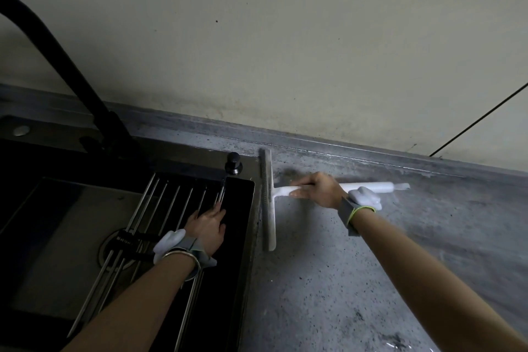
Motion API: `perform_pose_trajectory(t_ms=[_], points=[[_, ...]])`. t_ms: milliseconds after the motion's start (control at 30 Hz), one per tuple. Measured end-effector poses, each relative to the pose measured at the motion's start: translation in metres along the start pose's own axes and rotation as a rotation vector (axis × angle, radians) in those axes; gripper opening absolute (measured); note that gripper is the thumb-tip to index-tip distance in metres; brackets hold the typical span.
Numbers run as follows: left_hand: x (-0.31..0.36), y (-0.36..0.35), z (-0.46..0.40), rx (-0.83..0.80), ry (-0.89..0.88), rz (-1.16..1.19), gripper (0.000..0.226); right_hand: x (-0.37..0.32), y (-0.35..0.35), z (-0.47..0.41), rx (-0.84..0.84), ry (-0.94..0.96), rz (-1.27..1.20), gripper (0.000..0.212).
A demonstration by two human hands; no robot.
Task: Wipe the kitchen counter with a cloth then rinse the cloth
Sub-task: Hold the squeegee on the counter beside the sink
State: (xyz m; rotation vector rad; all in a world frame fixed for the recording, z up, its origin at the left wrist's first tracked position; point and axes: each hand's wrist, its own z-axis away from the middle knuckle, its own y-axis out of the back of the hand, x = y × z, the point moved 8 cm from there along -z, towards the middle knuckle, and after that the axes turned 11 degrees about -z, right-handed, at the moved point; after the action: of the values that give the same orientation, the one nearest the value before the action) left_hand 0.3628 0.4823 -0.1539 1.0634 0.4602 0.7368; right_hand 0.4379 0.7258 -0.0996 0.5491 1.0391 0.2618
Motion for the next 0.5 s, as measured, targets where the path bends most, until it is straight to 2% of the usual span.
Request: perform_pose_trajectory(t_ms=[100,267,500], points=[[0.002,0.002,0.002,-0.029,-0.007,-0.013,0.05,0.009,0.006,0.012,0.0,-0.024,-0.104,0.032],[0.004,0.005,0.002,-0.07,-0.029,-0.009,0.05,0.051,0.052,0.042,0.153,-0.062,-0.201,0.033],[0.005,0.002,0.002,-0.068,-0.023,-0.011,0.05,0.102,0.092,0.069,0.25,-0.155,-0.144,0.03]])
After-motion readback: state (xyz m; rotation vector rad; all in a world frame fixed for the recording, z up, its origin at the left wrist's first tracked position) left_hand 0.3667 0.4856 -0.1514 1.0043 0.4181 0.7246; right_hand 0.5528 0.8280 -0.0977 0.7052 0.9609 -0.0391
